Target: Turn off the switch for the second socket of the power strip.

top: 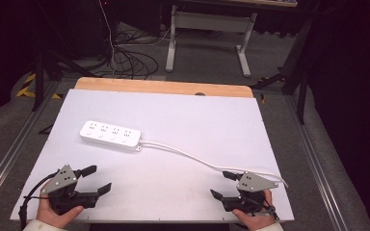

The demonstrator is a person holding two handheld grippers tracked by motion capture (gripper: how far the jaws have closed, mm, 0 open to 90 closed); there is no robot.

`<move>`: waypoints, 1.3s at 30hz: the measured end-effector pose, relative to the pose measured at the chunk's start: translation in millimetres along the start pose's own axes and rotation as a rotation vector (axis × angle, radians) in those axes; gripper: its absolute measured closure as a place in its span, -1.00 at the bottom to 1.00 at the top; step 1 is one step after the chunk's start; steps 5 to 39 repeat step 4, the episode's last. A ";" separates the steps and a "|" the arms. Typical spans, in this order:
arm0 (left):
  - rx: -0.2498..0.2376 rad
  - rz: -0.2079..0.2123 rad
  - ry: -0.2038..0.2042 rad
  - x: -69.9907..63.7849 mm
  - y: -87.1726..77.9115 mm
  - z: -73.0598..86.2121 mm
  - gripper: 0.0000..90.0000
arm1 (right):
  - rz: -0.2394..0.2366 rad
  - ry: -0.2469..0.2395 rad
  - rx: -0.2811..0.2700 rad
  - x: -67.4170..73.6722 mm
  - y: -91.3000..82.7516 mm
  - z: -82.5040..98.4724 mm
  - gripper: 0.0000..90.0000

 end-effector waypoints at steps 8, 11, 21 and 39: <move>0.002 0.007 0.038 -2.2 1.1 -0.6 -0.61 | -0.003 -0.002 0.001 0.3 0.9 -0.1 -0.41; 0.002 0.007 0.038 -2.2 1.1 -0.6 -0.61 | -0.003 -0.002 0.001 0.3 0.9 -0.1 -0.41; 0.002 0.007 0.038 -2.2 1.1 -0.6 -0.61 | -0.003 -0.002 0.001 0.3 0.9 -0.1 -0.41; 0.002 0.007 0.038 -2.2 1.1 -0.6 -0.61 | -0.003 -0.002 0.001 0.3 0.9 -0.1 -0.41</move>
Point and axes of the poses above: each handheld gripper's, and its own axes: y roughly forward along the jaws, z roughly out of its underside, x roughly to its left, the point moved 9 cm from there along y, roughly forward along the jaws, and after that the axes turned 2 degrees about -x, right-handed, at the moved point
